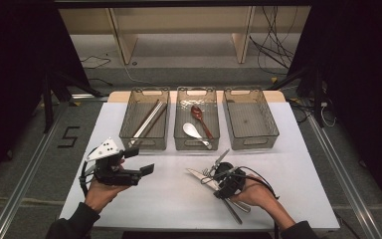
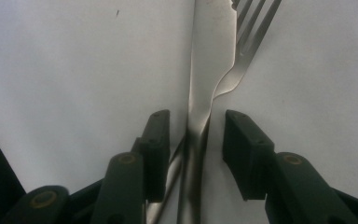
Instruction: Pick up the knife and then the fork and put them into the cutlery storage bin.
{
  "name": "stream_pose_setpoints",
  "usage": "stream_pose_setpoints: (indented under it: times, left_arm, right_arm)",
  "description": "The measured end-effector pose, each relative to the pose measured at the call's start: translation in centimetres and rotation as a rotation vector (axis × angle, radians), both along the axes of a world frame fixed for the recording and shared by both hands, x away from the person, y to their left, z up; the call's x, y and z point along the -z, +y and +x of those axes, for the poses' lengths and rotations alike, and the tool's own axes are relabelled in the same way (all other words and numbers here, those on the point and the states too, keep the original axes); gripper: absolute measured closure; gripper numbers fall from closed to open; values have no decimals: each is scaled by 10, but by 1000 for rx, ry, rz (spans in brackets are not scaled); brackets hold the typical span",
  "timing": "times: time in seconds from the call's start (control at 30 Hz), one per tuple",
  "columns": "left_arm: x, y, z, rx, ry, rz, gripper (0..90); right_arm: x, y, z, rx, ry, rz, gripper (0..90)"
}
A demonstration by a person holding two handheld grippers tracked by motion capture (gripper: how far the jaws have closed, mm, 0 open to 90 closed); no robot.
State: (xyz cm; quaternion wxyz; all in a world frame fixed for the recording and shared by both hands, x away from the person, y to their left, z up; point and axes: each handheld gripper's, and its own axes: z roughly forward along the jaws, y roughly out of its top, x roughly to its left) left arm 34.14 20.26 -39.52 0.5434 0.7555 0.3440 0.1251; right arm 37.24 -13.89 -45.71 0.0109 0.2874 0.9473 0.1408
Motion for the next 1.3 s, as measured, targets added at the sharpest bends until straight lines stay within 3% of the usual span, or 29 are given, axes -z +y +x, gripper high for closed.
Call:
stream_pose_setpoints:
  times: [0.23, 0.57, 1.0, 1.3]
  left_arm:
    - [0, -1, 0, 4, 0, 3, 145]
    - [0, 0, -2, 0, -5, 5, 145]
    - [0, 0, -3, 4, -8, 10, 145]
    - [-1, 0, -3, 1, -11, 5, 145]
  right_arm:
    - [0, -1, 2, -2, -1, -4, 650]
    - [1, 2, 2, -21, 6, 5, 766]
    - [-2, 4, 1, -14, 4, -1, 804]
    - [-4, 2, 1, -43, -8, 7, 808]
